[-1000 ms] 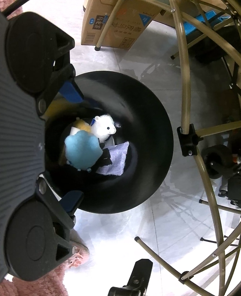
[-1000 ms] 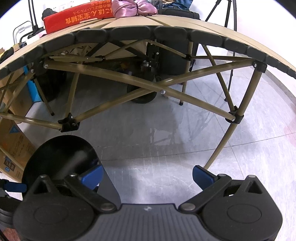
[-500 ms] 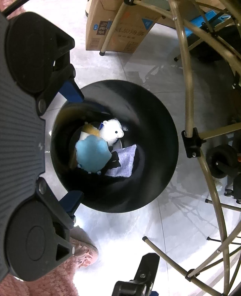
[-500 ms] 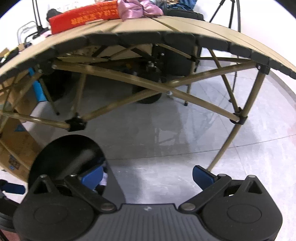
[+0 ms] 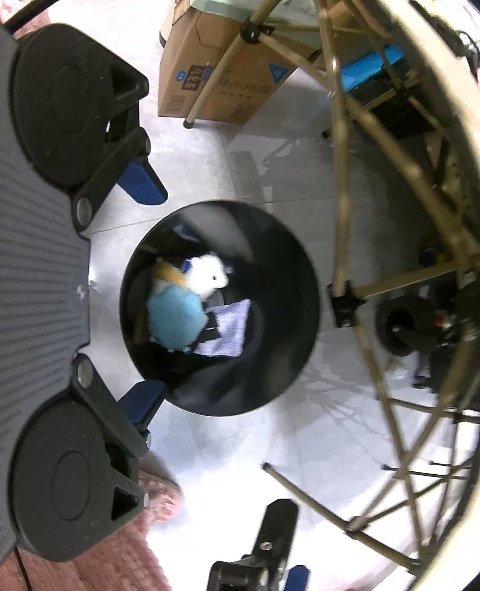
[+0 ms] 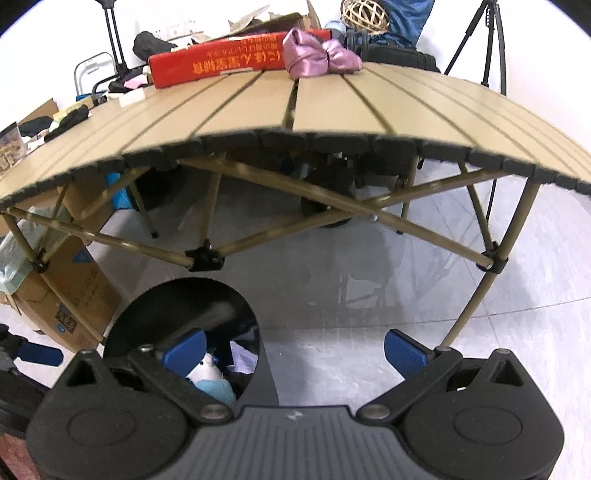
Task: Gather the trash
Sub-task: 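Raise both grippers from the bin back toward the table, then move the right gripper to the pink satin bow and close on it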
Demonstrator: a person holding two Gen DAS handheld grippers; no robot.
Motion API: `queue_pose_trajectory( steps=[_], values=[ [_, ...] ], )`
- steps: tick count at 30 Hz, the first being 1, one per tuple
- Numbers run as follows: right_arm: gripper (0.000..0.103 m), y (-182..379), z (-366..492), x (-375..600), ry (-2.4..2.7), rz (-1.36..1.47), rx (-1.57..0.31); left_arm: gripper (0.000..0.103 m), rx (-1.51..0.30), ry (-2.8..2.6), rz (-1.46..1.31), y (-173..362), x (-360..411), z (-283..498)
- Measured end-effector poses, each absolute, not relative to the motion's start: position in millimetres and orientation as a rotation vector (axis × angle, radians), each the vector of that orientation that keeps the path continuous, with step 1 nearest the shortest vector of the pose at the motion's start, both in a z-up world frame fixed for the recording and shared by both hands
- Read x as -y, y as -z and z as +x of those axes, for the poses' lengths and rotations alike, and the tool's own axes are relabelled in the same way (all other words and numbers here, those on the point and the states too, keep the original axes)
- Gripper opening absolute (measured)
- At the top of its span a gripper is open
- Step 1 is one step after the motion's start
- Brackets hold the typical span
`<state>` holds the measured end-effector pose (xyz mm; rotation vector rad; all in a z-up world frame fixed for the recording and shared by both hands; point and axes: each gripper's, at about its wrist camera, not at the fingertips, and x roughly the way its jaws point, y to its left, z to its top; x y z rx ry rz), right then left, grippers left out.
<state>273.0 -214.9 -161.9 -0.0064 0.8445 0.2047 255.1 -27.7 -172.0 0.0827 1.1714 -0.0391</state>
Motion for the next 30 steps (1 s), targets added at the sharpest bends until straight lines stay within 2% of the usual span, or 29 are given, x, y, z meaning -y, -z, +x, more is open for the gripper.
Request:
queue_pose_trajectory(
  steps=[15,23,30],
  values=[
    [0.103,84,250,232,-0.227,0.042,-0.674,0.103,-0.898,-0.017,-0.005,75,-4,232],
    [0.103,39,270,213,-0.226,0.041,-0.542,0.103,-0.732,-0.048,-0.087,19,-16,250],
    [0.103,9,305,197,-0.233,0.057,-0.472,0.103,-0.695,-0.059,-0.154,-5,-28,281]
  ],
)
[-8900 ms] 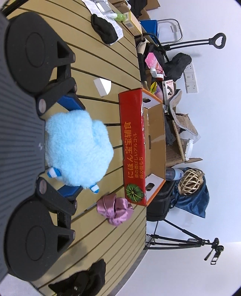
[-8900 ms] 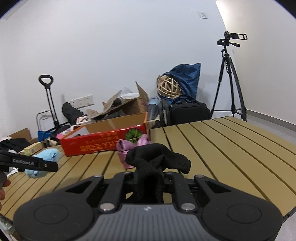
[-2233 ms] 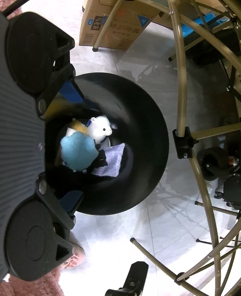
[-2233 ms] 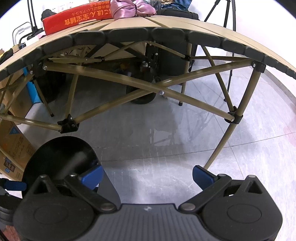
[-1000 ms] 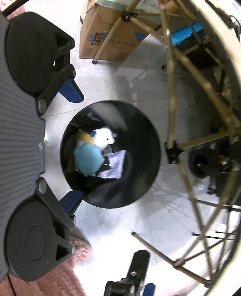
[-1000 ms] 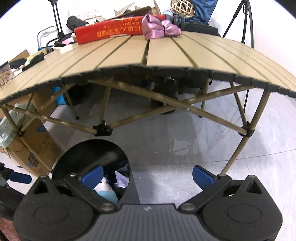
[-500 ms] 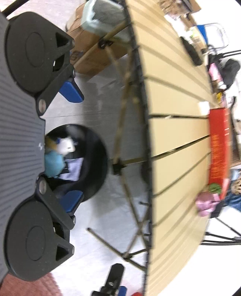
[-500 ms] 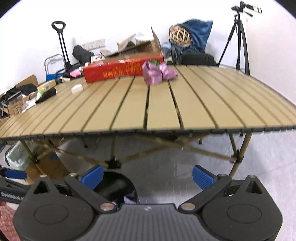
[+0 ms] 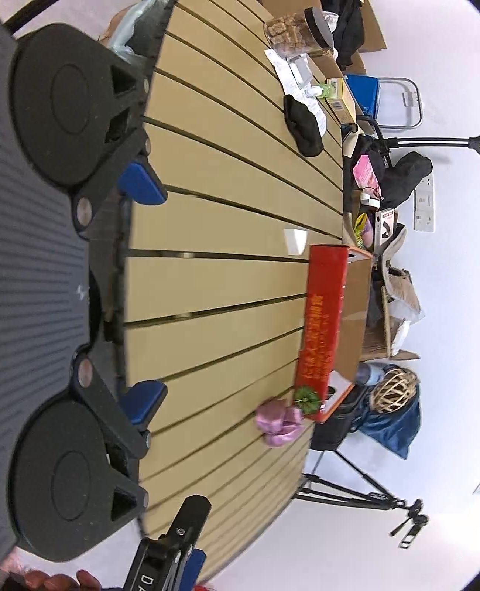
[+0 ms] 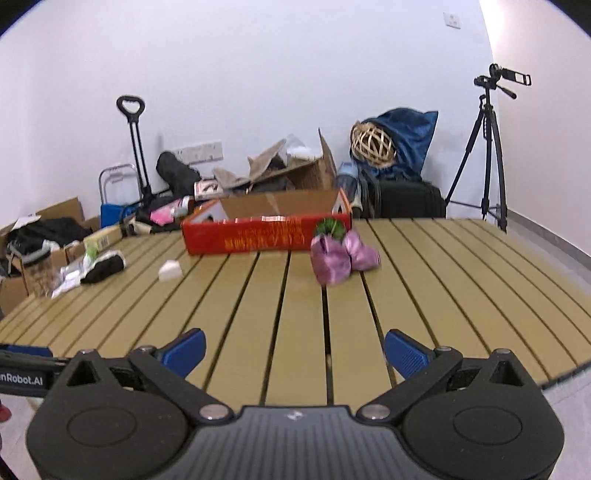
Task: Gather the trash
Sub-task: 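Move the right gripper to the pink satin bow and close on it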
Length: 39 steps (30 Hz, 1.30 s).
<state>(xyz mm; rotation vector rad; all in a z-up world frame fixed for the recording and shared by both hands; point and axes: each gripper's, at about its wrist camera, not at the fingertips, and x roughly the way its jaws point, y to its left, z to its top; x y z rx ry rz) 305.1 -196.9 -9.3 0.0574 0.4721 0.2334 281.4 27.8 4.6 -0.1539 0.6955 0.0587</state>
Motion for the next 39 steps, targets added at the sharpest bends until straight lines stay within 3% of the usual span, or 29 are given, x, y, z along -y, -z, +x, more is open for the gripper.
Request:
queue_pose_trajectory(
  steps=[22,39],
  values=[
    [0.103,20,474,182,-0.083,0.168,-0.580,0.103,-0.762,-0.206,-0.259,5,-90,426],
    [0.103,51,554,177,-0.085,0.204,-0.606,0.103,-0.716,-0.210,-0.252,20,-96,471]
  ],
)
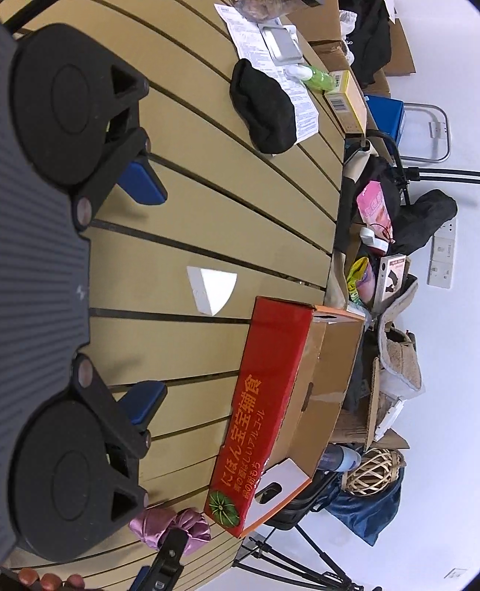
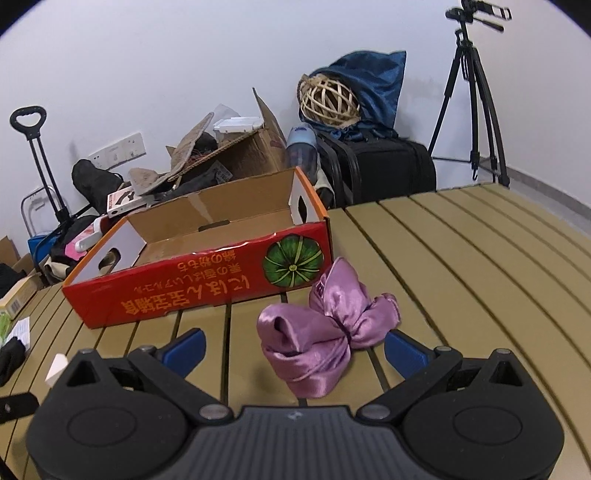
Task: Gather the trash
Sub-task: 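Move the right gripper to the pink satin bow and close on it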
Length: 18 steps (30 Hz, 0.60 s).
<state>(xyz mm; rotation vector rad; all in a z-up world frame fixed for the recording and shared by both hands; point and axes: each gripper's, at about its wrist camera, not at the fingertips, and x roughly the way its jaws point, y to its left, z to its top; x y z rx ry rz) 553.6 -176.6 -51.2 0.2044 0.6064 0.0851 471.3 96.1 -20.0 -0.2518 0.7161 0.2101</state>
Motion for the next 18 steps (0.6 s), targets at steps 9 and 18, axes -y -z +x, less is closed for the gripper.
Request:
queue_pose_trajectory(
  steps=[9,18],
  values=[
    [0.100,69,575,180,-0.113,0.238,-0.622,0.103,-0.669,-0.219,-0.268,21,-90,465],
    [0.069,79,579,196,-0.104,0.317,-0.616,0.103,-0.675,-0.207,-0.238,24,-79,463]
  ],
)
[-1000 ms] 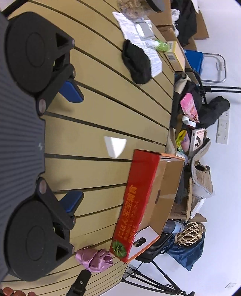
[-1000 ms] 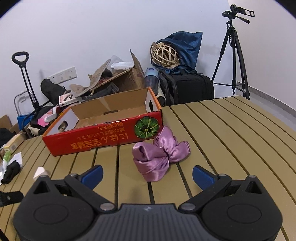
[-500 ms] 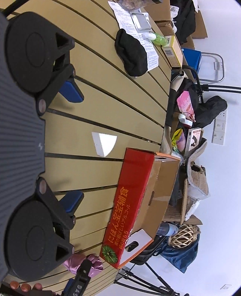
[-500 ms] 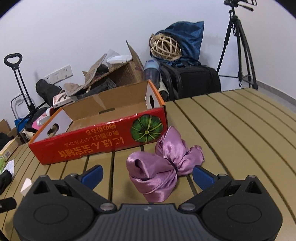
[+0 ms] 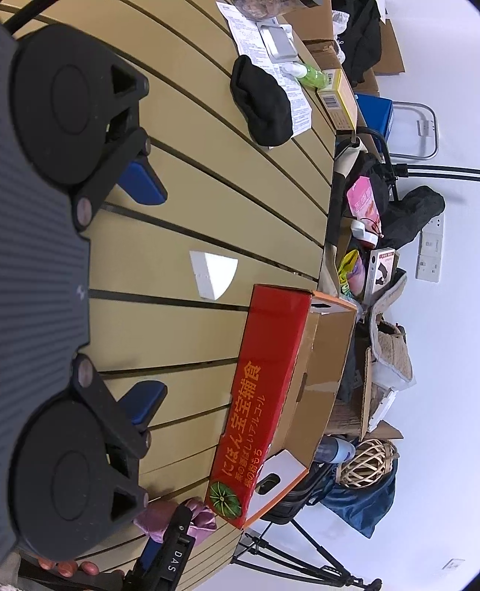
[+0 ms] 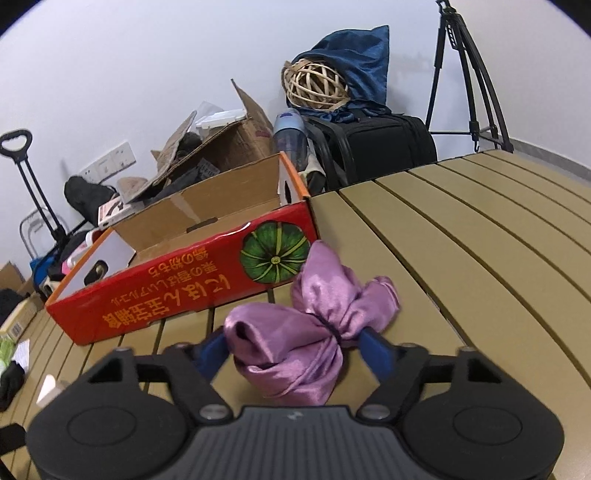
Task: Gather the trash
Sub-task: 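Move the right gripper to the pink satin bow and close on it, then move the left gripper to the white foam wedge and close on it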
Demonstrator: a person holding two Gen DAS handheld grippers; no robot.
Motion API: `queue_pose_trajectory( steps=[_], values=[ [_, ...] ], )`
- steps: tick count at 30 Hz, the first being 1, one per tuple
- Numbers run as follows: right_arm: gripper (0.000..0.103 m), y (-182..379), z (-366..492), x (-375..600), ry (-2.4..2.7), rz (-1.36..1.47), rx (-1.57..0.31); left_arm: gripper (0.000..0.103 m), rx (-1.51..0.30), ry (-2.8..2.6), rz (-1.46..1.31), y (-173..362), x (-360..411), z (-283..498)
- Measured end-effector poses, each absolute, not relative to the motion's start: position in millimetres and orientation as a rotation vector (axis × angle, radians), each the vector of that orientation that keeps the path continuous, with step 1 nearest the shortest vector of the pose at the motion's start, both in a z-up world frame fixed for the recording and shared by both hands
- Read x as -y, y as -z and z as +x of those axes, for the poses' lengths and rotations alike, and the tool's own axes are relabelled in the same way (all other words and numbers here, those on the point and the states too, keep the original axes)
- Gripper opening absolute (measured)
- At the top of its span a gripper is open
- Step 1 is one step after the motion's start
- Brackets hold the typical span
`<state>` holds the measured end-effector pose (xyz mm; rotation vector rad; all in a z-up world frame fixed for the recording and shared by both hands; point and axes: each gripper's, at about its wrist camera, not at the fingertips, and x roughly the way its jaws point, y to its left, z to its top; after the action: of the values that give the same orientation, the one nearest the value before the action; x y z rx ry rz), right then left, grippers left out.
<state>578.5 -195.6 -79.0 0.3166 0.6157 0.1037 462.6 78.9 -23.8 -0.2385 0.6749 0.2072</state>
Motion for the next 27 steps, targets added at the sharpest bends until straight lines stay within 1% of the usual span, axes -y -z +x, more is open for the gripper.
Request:
queue_pose_trajectory(
  steps=[4,6,8,9,11,12,17,27],
  values=[
    [0.061,80,578,196,-0.115,0.324,-0.611,0.103,-0.669,-0.203,-0.238,23,-78,461],
    [0.055,81,578,197,-0.113,0.328,-0.610,0.103,-0.670,-0.202,-0.234,23,-77,461],
    [0.051,82,578,200,-0.114,0.342,-0.607,0.103,-0.672,-0.204,-0.231,23,-76,461],
    [0.046,82,577,202,-0.116,0.357,-0.600,0.103,-0.672,-0.203,-0.233,23,-76,461],
    [0.038,83,575,205,-0.119,0.381,-0.588,0.103,-0.672,-0.199,-0.239,22,-76,461],
    [0.035,84,574,208,-0.120,0.395,-0.580,0.103,-0.670,-0.196,-0.241,22,-77,460],
    [0.031,81,569,215,-0.118,0.429,-0.543,0.103,-0.659,-0.186,-0.240,19,-77,456],
    [0.031,63,553,238,-0.110,0.487,-0.456,0.103,-0.659,-0.198,-0.261,20,-80,456]
  ],
)
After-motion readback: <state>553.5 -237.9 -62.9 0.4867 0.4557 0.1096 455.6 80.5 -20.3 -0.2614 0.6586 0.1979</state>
